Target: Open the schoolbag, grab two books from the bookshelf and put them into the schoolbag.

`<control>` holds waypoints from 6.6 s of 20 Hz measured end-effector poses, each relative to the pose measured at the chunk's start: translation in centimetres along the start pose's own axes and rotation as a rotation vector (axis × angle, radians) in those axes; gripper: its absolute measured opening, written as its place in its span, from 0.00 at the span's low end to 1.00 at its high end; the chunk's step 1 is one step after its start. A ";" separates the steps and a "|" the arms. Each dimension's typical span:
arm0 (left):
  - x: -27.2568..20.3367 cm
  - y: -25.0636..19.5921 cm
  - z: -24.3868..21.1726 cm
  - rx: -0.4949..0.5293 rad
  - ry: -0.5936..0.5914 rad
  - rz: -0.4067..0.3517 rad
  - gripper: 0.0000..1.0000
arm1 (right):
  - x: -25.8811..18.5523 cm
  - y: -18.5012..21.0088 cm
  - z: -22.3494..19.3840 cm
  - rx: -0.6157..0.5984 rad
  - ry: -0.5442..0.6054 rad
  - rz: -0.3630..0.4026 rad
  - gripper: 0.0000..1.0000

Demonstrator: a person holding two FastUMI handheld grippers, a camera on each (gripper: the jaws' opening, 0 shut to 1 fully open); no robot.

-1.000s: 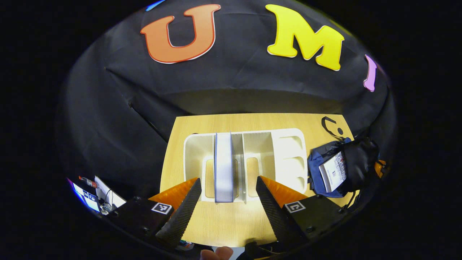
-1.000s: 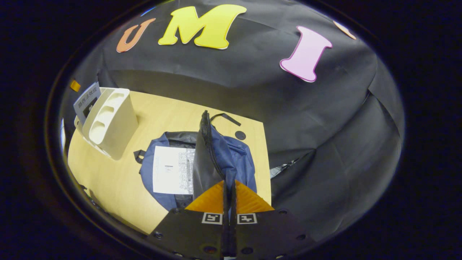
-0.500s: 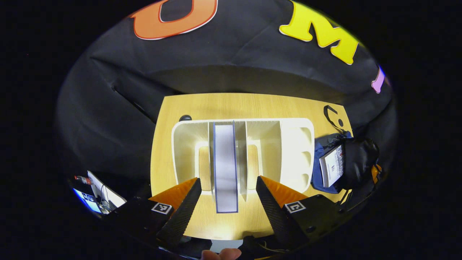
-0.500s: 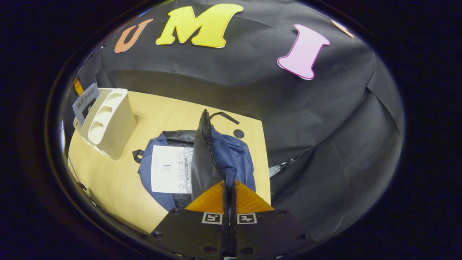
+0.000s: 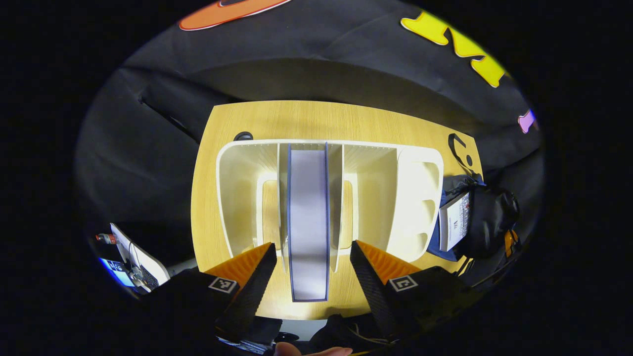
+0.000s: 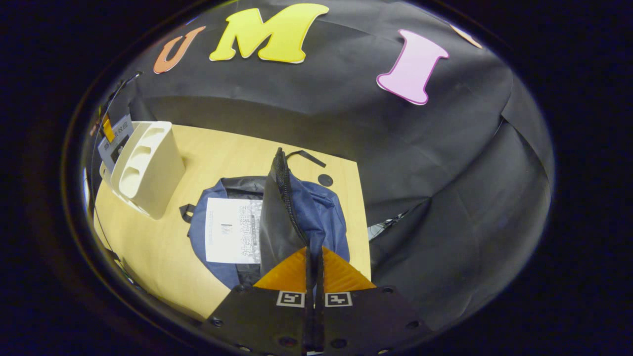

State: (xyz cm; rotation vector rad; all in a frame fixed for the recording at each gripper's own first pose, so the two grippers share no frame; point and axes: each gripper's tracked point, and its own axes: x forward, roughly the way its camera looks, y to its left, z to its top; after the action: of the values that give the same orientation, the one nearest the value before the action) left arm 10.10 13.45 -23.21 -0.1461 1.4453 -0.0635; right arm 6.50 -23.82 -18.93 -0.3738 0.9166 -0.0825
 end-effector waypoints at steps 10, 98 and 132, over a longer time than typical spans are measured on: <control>1.2 0.7 -0.7 0.008 0.081 0.035 0.73 | 0.1 -0.3 -0.2 0.011 0.007 -0.006 0.00; 10.3 -47.3 -7.7 -0.396 -0.094 -1.059 0.48 | -1.5 -0.4 -0.6 0.000 0.023 0.068 0.00; 8.9 -33.0 -7.8 0.005 -0.260 -0.240 0.87 | -1.3 4.0 -2.9 0.078 0.015 0.091 0.99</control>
State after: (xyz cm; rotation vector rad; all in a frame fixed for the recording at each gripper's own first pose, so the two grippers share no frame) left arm 4.97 -20.88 -28.31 -0.3122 1.1628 -0.2362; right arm 3.13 -20.64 -20.94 -0.2590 0.9408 -0.0376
